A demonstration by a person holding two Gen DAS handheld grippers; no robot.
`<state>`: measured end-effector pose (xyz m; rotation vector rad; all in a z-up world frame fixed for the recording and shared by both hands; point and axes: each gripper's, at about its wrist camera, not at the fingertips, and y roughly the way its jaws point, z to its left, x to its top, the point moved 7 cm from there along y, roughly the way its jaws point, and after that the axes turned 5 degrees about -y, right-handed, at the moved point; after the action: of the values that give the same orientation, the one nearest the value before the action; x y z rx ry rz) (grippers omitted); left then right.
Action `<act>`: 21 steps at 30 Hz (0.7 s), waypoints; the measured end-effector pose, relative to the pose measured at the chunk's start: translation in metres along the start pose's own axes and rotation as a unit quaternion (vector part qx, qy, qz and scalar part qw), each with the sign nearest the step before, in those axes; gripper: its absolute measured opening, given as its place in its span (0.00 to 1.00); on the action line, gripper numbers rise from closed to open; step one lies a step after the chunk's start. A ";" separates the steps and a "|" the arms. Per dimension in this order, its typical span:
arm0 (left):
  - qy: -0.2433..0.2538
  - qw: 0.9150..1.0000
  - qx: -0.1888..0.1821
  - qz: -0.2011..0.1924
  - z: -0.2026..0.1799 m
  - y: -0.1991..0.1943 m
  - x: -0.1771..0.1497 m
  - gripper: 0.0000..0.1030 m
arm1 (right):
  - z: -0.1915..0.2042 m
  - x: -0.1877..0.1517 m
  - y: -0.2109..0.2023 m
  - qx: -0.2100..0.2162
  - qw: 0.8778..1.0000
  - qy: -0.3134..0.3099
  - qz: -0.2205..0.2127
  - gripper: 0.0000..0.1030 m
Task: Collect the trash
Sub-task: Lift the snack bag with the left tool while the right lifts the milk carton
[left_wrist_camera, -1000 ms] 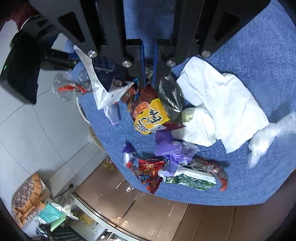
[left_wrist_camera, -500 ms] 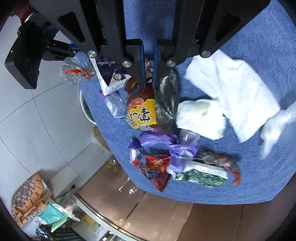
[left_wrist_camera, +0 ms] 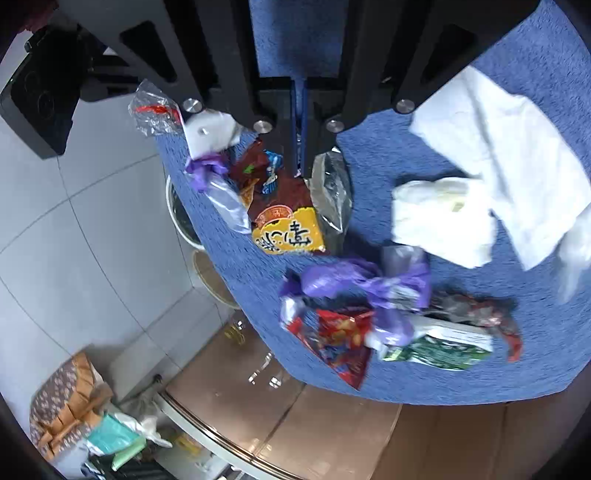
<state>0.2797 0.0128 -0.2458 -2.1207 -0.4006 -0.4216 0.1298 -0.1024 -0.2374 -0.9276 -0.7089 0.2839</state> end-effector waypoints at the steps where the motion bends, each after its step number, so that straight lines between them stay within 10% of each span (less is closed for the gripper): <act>1: -0.004 1.000 0.001 -0.004 0.003 -0.004 0.001 0.00 | 0.005 -0.001 -0.002 0.017 1.000 0.002 -0.005 0.36; 9: -0.011 0.999 0.001 -0.040 0.010 -0.046 0.003 0.00 | 0.029 0.018 -0.014 0.094 0.994 0.007 -0.053 0.36; 17: -0.013 0.999 -0.024 -0.017 -0.009 -0.027 0.011 0.05 | 0.017 0.026 -0.046 0.065 0.992 0.014 -0.103 0.36; 19: -0.002 1.000 -0.014 -0.014 -0.015 -0.019 0.012 0.20 | 0.006 0.026 -0.059 0.052 0.991 0.024 -0.119 0.36; 21: 0.017 1.000 0.006 -0.019 -0.022 -0.013 0.014 0.56 | -0.002 0.024 -0.073 0.042 0.990 0.033 -0.134 0.36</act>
<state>0.2832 0.0031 -0.2182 -2.0943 -0.4238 -0.4744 0.1432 -0.1343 -0.1683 -0.7477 -0.7456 0.0450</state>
